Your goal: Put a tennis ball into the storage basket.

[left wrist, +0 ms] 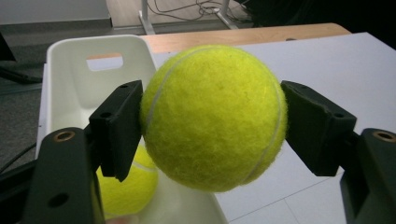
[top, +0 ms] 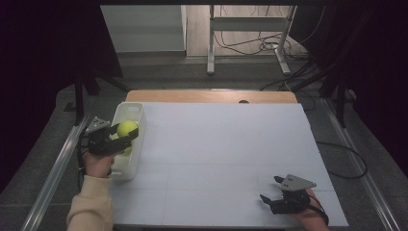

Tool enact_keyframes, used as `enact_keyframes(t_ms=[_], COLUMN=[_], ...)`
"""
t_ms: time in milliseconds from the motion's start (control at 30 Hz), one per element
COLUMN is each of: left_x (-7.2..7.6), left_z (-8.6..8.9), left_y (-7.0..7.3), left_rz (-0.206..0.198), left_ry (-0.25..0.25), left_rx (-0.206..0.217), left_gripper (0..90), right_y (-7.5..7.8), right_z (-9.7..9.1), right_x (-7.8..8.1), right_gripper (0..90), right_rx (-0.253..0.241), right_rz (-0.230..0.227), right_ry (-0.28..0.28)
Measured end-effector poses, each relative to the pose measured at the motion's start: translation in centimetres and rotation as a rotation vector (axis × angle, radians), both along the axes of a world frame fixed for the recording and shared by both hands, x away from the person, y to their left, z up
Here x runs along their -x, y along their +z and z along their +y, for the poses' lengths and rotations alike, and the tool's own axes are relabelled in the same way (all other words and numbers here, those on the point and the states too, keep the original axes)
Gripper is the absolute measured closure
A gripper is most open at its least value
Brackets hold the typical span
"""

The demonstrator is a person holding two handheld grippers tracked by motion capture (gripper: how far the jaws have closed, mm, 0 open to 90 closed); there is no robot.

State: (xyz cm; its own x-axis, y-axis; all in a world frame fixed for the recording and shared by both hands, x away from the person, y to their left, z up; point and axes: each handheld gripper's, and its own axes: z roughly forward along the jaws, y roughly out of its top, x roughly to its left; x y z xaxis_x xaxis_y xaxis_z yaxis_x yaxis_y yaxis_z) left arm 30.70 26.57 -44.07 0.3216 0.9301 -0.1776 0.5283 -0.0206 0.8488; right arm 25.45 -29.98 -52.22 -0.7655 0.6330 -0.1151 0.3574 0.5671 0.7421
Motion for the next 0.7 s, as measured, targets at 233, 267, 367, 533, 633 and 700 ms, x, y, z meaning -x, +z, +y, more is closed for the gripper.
enact_keyframes(t_ms=[233,267,367,533,633,700], left_x=[-0.4,-0.4,-0.5,-0.6,-0.7,-0.8], left_z=[-0.9,-1.0,-1.2,-1.4,-1.6,-1.7], left_y=[-0.5,-0.6,-0.6,-0.9,-1.0,-1.1], left_rz=[0.019,0.021,0.023,0.030,0.041,0.044], left_ry=[-0.018,-0.021,-0.024,-0.032,-0.039,-0.045], left_rx=[-0.027,-0.032,-0.036,-0.044,-0.051,-0.055], left_gripper=[25.8,25.7,25.7,25.7,25.7,25.7], right_y=[-0.1,-0.1,-0.1,-0.2,-0.2,-0.3], right_z=[0.1,0.1,0.1,0.2,0.2,0.3], right_x=[0.0,0.0,0.0,0.0,0.0,0.0], right_gripper=[16.4,16.4,16.4,16.3,16.2,16.1], right_rx=[0.006,0.006,0.006,0.013,0.015,0.017], right_rz=[0.000,0.001,0.003,0.011,0.016,0.023], right_ry=[0.005,0.005,0.008,0.021,0.024,0.028])
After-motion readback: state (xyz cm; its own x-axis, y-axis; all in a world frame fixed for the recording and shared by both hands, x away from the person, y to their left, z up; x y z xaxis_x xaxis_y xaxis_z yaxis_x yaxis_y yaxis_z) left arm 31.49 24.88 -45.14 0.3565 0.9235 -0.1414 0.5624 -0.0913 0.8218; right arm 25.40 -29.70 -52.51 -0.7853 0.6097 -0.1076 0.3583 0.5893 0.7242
